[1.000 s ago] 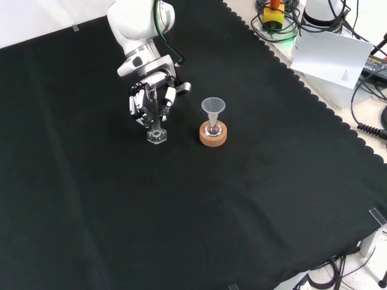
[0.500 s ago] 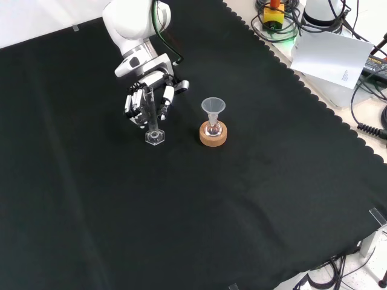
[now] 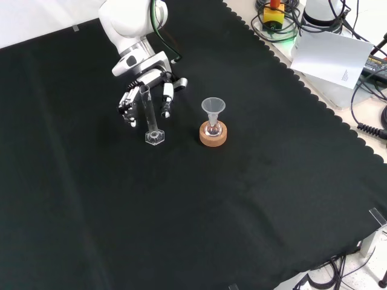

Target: Put the graduated cylinder back on the table.

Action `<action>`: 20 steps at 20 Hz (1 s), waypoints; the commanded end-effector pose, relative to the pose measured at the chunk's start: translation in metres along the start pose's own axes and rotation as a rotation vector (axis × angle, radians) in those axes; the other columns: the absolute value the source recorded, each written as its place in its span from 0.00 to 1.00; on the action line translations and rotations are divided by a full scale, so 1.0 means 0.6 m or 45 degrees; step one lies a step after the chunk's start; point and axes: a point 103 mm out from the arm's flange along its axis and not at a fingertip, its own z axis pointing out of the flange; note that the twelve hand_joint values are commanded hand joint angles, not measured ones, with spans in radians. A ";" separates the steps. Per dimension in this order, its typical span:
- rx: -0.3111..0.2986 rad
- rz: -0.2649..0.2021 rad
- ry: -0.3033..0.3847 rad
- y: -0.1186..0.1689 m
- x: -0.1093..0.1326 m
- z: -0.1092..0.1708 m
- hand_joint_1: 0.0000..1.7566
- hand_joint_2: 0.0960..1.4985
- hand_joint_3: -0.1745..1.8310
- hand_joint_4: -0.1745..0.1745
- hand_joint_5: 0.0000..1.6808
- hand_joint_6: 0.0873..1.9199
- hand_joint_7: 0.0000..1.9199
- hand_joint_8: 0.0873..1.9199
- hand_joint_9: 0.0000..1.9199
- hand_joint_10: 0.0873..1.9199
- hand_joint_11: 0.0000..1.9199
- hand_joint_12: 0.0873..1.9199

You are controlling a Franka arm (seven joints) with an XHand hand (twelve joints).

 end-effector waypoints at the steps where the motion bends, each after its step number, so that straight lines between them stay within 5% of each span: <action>1: 0.024 0.017 -0.005 -0.004 0.004 -0.017 0.43 0.60 0.00 0.38 0.22 0.07 0.11 0.29 0.38 0.00 0.13 0.69; 11: 0.037 0.113 -0.091 -0.059 0.012 -0.075 0.39 0.58 0.00 0.39 0.18 0.00 0.03 0.29 0.31 0.00 0.06 0.73; 20: -0.045 0.180 -0.246 -0.143 0.090 -0.148 0.39 0.57 0.00 0.39 0.18 0.00 0.02 0.29 0.30 0.00 0.05 0.73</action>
